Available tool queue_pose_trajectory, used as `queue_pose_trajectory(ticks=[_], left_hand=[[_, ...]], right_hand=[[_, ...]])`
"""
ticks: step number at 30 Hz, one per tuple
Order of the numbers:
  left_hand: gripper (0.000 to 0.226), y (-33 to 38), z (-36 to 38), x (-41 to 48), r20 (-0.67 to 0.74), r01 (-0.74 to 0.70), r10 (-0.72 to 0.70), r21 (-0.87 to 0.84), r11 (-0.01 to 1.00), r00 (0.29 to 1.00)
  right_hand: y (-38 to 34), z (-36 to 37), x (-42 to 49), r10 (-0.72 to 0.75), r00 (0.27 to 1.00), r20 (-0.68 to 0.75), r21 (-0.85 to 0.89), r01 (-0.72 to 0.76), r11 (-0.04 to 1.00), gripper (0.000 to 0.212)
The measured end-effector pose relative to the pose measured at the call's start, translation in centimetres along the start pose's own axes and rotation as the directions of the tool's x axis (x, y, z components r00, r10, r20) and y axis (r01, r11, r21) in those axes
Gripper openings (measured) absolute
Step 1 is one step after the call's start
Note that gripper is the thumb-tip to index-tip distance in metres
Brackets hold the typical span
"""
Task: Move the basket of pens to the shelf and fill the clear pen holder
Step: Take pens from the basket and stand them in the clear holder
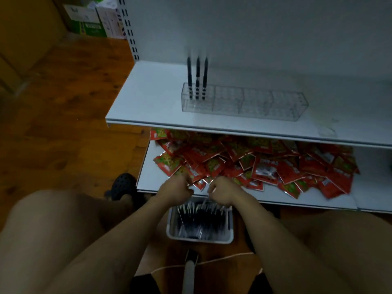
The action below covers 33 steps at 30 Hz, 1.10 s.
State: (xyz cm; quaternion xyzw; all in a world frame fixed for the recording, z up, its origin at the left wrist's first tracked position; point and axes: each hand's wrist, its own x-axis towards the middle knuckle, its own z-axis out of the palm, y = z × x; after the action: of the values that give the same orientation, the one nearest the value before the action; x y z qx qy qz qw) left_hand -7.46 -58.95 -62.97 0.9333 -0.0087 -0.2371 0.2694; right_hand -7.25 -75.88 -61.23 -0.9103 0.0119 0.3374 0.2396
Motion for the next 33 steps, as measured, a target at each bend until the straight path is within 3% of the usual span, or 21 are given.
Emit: queue_pose_trajectory(ticks=[4,8,11,14,18,20,22,27,30,33], left_hand=[[0.030,-5.2,5.3,-0.2,0.193,0.213,-0.215,0.035,0.977,0.957],[0.037,-6.6,7.7,1.6,0.268,0.247,-0.248,0.039,0.968,0.931],[0.025,-6.0,8.5,4.1,0.231,0.279,-0.242,-0.141,0.950,0.942],[0.019,-6.0,10.2,4.8,0.275,0.314,-0.255,-0.199,0.928,0.927],[0.006,-8.4,13.5,4.2,0.351,0.418,-0.314,-0.278,0.865,0.882],[0.006,-9.5,14.3,4.0,0.365,0.464,-0.349,-0.300,0.833,0.863],[0.008,-9.7,14.4,4.3,0.362,0.502,-0.380,-0.353,0.790,0.851],[0.008,-9.4,14.3,5.6,0.338,0.550,-0.434,-0.490,0.677,0.835],[0.002,-9.1,14.0,5.6,0.336,0.549,-0.435,-0.535,0.643,0.836],[0.005,-8.8,14.1,5.2,0.341,0.550,-0.432,-0.559,0.620,0.835]], right_hand=[[4.8,6.9,1.6,0.150,0.981,0.125,0.163,-0.169,0.972,0.022],[8.3,11.6,2.9,0.232,0.909,0.345,-0.051,-0.229,0.972,0.034],[8.6,12.2,5.1,0.167,0.925,0.340,-0.037,-0.164,0.986,0.043],[8.0,13.0,7.6,0.187,0.926,0.327,0.079,-0.224,0.972,0.051],[8.6,15.0,9.9,0.229,0.901,0.369,-0.037,-0.232,0.972,0.045],[9.0,16.0,10.5,0.228,0.891,0.393,0.000,-0.248,0.969,0.047],[9.4,16.5,10.9,0.233,0.910,0.344,0.074,-0.274,0.959,0.046],[10.7,16.5,10.8,0.366,0.928,0.074,0.248,-0.372,0.894,0.018],[10.5,16.5,10.5,0.381,0.918,0.107,0.260,-0.395,0.881,0.031],[10.4,16.8,10.5,0.329,0.938,0.114,0.286,-0.348,0.893,0.031]])
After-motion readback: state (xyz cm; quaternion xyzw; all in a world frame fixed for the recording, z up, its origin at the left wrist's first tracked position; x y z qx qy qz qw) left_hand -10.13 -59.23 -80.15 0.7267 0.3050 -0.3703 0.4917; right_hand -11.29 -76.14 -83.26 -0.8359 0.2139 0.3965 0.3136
